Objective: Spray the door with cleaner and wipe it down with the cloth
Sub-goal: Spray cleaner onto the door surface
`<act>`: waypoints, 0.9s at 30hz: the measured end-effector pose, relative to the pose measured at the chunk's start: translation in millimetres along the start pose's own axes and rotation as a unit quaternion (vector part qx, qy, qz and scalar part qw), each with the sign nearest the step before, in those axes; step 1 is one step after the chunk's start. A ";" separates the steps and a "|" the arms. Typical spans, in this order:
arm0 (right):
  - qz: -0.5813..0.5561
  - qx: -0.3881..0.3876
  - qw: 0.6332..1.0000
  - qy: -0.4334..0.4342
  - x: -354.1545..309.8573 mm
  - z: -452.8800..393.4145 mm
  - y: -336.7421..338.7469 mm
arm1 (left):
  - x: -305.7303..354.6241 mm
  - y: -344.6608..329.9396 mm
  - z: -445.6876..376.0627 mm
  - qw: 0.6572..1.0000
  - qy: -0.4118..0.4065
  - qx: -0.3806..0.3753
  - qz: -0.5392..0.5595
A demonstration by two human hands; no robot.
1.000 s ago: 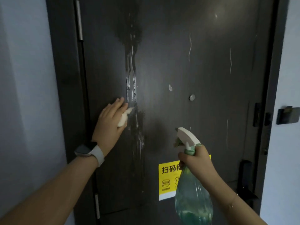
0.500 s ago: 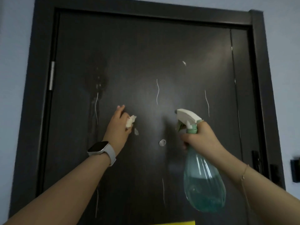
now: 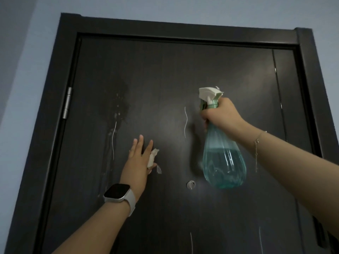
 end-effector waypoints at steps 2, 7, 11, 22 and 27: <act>0.009 0.011 1.000 0.002 -2.1 -2.4 -1.4 | -1.4 -1.4 0.4 1.000 0.000 0.001 0.001; 0.079 0.025 0.996 0.026 -14.3 -4.1 -6.0 | -0.6 -0.4 1.6 1.000 0.006 -0.006 -0.006; 0.047 0.026 0.999 0.010 -10.5 -5.1 -1.3 | -1.4 -3.5 1.4 1.000 0.010 -0.013 -0.004; 0.080 -0.009 0.995 -0.055 11.7 16.9 -5.7 | -0.3 -1.9 3.8 1.000 -0.010 -0.005 0.010; 0.116 -0.009 0.990 -0.073 24.3 28.9 -5.0 | -1.5 -4.0 2.6 1.000 -0.013 -0.008 -0.005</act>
Point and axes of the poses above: each hand's wrist, its own z-axis away from the middle knuckle, its own y-axis out of the back of the hand, x = y × z, the point moved 4 cm from there along -z, towards the middle knuckle, and after that the axes turned 6 degrees about -y, right-handed, at the moved point
